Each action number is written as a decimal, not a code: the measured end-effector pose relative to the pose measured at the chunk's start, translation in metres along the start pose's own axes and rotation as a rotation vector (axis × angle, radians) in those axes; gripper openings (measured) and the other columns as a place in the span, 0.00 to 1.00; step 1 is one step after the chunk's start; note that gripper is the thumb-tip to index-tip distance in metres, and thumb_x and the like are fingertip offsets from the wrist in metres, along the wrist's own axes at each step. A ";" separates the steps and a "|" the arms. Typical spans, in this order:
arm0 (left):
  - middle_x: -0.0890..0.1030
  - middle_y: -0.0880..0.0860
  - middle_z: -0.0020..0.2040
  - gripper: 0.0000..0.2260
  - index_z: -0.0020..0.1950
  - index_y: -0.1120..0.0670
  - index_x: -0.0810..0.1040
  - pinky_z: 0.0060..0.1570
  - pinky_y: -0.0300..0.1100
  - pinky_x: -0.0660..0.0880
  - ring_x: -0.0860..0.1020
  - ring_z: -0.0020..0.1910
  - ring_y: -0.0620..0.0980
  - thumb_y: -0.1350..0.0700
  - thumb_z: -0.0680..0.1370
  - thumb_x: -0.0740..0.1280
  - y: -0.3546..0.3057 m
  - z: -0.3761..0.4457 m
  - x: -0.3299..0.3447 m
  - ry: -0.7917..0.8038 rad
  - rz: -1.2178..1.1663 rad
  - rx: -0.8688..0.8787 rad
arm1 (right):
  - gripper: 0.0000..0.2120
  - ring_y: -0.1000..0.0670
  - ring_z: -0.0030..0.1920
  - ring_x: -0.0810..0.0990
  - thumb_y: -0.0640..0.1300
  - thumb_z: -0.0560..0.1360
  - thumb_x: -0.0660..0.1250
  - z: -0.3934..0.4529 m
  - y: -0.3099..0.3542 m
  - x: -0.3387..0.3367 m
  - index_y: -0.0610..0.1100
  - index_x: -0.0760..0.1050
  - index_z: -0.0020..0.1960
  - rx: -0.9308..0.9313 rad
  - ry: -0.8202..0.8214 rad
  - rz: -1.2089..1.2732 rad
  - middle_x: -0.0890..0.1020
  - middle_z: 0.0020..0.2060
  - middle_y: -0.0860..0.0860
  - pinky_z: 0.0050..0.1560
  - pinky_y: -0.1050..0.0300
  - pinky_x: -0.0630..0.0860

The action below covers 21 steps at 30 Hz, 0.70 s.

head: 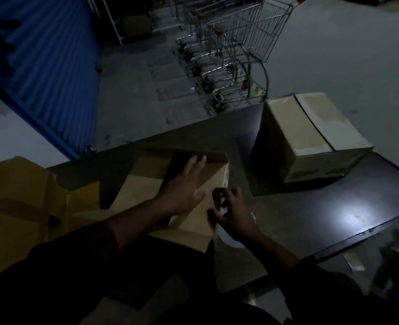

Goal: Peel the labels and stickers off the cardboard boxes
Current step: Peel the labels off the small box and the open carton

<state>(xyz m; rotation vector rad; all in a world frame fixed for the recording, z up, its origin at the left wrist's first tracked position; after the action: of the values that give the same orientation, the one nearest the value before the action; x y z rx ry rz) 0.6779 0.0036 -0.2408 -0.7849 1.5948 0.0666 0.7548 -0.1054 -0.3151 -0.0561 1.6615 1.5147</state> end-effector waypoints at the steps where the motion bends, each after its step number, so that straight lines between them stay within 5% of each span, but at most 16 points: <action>1: 0.39 0.42 0.80 0.41 0.80 0.42 0.39 0.64 0.50 0.72 0.60 0.76 0.53 0.49 0.79 0.67 0.001 0.010 -0.006 -0.052 0.001 0.000 | 0.28 0.55 0.52 0.76 0.61 0.72 0.67 -0.005 -0.006 0.007 0.51 0.71 0.68 0.034 -0.001 0.040 0.71 0.58 0.52 0.52 0.55 0.78; 6: 0.42 0.47 0.81 0.37 0.81 0.46 0.46 0.74 0.52 0.62 0.50 0.80 0.53 0.52 0.79 0.66 0.013 0.059 0.010 0.027 0.002 0.028 | 0.31 0.56 0.52 0.76 0.65 0.74 0.64 -0.018 0.001 0.038 0.51 0.67 0.72 -0.008 0.057 0.054 0.69 0.61 0.53 0.50 0.55 0.80; 10: 0.51 0.50 0.81 0.32 0.80 0.49 0.54 0.77 0.51 0.53 0.49 0.80 0.53 0.53 0.80 0.65 0.030 0.073 0.039 0.116 0.101 -0.011 | 0.24 0.59 0.50 0.76 0.62 0.76 0.65 -0.026 0.016 0.057 0.55 0.67 0.69 -0.082 0.191 0.067 0.71 0.57 0.58 0.47 0.59 0.80; 16: 0.48 0.51 0.81 0.31 0.80 0.49 0.55 0.76 0.55 0.53 0.46 0.80 0.53 0.49 0.80 0.64 0.048 0.062 0.045 -0.017 0.023 -0.056 | 0.15 0.61 0.49 0.77 0.46 0.78 0.68 -0.006 -0.015 0.017 0.44 0.73 0.63 0.104 -0.134 0.286 0.77 0.53 0.55 0.45 0.68 0.73; 21: 0.47 0.50 0.81 0.31 0.79 0.45 0.57 0.75 0.57 0.56 0.49 0.79 0.56 0.44 0.79 0.65 0.063 0.052 0.048 -0.111 -0.065 -0.194 | 0.13 0.56 0.54 0.80 0.44 0.79 0.65 0.024 -0.056 0.014 0.46 0.77 0.63 0.338 -0.172 0.486 0.81 0.57 0.50 0.54 0.51 0.80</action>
<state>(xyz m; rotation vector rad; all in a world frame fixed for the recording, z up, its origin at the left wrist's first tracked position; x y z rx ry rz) 0.6919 0.0550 -0.3193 -0.9660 1.4709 0.2167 0.7904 -0.0933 -0.3647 0.6843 1.8476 1.5014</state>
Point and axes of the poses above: each hand's wrist, its own z-axis towards the middle knuckle, its own x-axis out of the palm, y = z × x, the point moved 10 cm from there along z, towards the middle knuckle
